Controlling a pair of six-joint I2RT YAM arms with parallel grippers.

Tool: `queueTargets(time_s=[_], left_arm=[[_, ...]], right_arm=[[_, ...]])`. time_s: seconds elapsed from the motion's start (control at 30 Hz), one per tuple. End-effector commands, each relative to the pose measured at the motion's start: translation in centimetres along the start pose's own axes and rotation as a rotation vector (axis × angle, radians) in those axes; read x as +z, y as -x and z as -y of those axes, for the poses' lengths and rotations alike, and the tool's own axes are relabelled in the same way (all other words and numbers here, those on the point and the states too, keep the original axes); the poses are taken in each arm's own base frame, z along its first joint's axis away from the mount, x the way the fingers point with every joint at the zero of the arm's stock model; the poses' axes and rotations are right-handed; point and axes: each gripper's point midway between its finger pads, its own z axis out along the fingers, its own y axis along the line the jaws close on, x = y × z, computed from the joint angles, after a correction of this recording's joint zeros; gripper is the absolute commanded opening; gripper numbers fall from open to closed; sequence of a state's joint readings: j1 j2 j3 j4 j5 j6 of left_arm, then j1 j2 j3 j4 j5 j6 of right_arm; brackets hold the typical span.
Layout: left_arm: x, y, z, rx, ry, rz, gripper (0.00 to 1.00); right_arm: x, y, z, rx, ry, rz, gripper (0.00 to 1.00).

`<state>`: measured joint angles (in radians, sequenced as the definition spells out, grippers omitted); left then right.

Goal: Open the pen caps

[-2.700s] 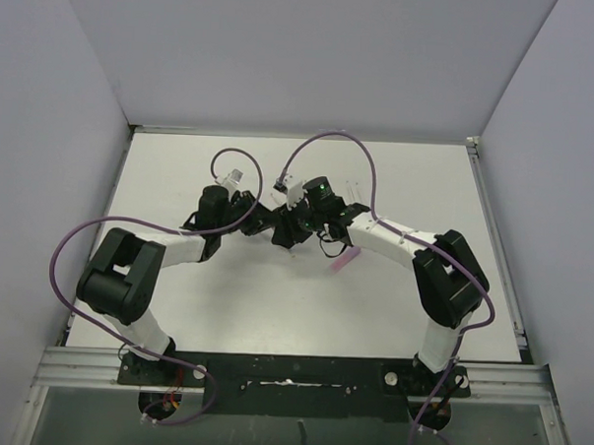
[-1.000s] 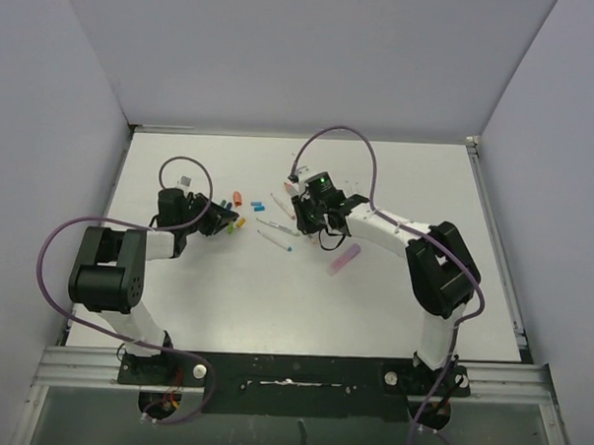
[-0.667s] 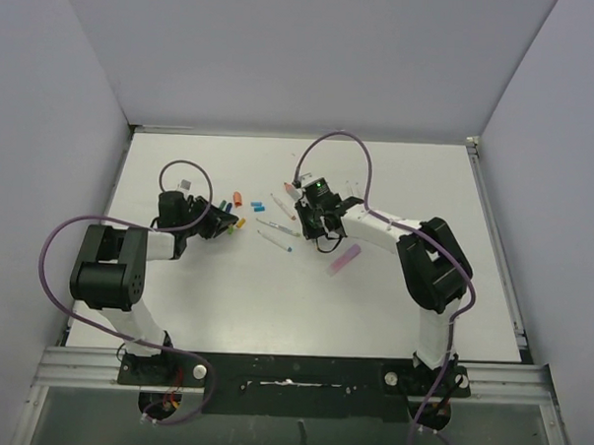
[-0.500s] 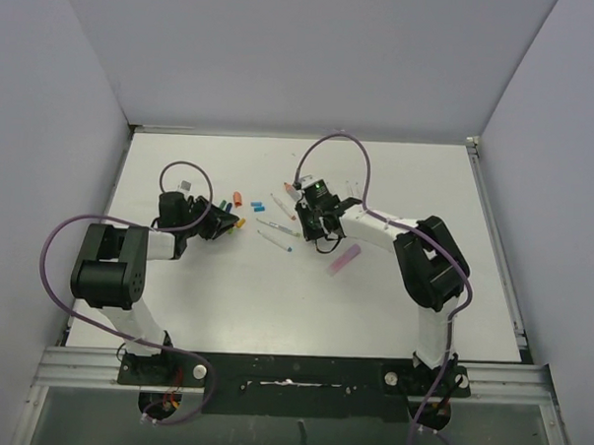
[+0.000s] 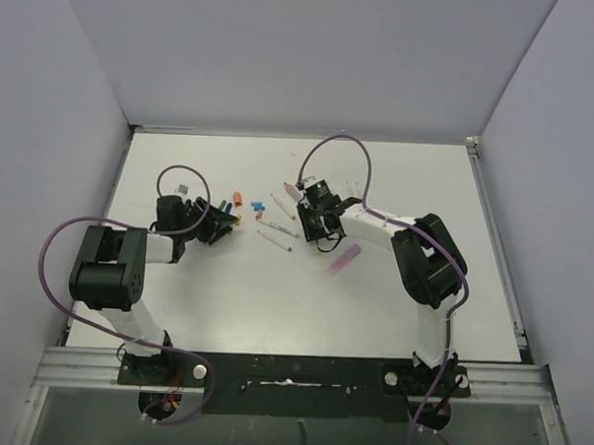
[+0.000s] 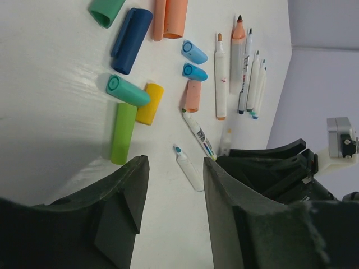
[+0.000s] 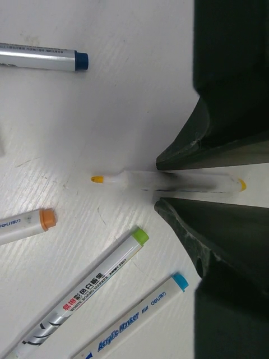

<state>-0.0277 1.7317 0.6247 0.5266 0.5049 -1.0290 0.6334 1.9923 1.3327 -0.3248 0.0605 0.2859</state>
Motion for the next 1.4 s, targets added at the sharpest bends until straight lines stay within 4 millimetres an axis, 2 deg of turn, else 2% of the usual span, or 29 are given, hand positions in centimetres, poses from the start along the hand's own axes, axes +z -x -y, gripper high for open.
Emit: queueTargets(time_s=[0.0,0.2,0.37,0.47,0.57,0.73,0.8,0.83,0.9,1.07,1.27,1.37], left_arm=[[-1.8,2.1,5.0,0.085,-0.158,0.090,0.48],[-3.3,2.7,7.5,0.112,-0.216,0.127,0.74],[-4.3,2.8,8.8,0.132,-0.241,0.147,0.97],[-4.9,2.8,9.4,0.141,-0.253,0.153,0.98],[-5.3,2.7,9.9,0.147,-0.263,0.153,0.98],[-5.8,1.7,10.2,0.150,-0.267,0.132,0.98],[-6.1,1.2,10.5,0.154,-0.270,0.122,0.98],[-6.3,0.9,10.8,0.163,-0.277,0.121,0.98],[-6.7,0.3,11.2,0.179,-0.283,0.122,0.98],[-7.3,-1.5,11.9,0.206,-0.296,0.102,0.98],[-7.5,-2.8,11.3,0.197,-0.303,0.083,0.98],[-7.6,-3.0,11.1,0.197,-0.306,0.083,0.98]], right_arm=[[-0.6,2.0,0.0,0.022,0.007,0.051,0.32],[-1.4,2.8,-0.1,0.025,0.012,0.083,0.46],[-3.9,4.5,0.0,0.026,0.016,0.162,0.53],[-5.9,5.2,0.3,0.029,0.006,0.197,0.57],[-7.5,4.7,1.2,0.047,-0.044,0.189,0.63],[-9.8,1.8,3.5,0.156,-0.174,0.113,0.75],[-10.6,0.5,4.0,0.226,-0.201,0.099,0.83],[-10.9,-0.2,4.1,0.251,-0.211,0.092,0.92],[-11.5,-1.5,4.1,0.301,-0.218,0.082,0.95],[-11.9,-4.4,4.0,0.371,-0.218,0.061,0.96],[-11.1,-6.8,3.7,0.407,-0.223,0.016,0.97],[-10.6,-7.4,3.8,0.417,-0.232,0.005,0.97]])
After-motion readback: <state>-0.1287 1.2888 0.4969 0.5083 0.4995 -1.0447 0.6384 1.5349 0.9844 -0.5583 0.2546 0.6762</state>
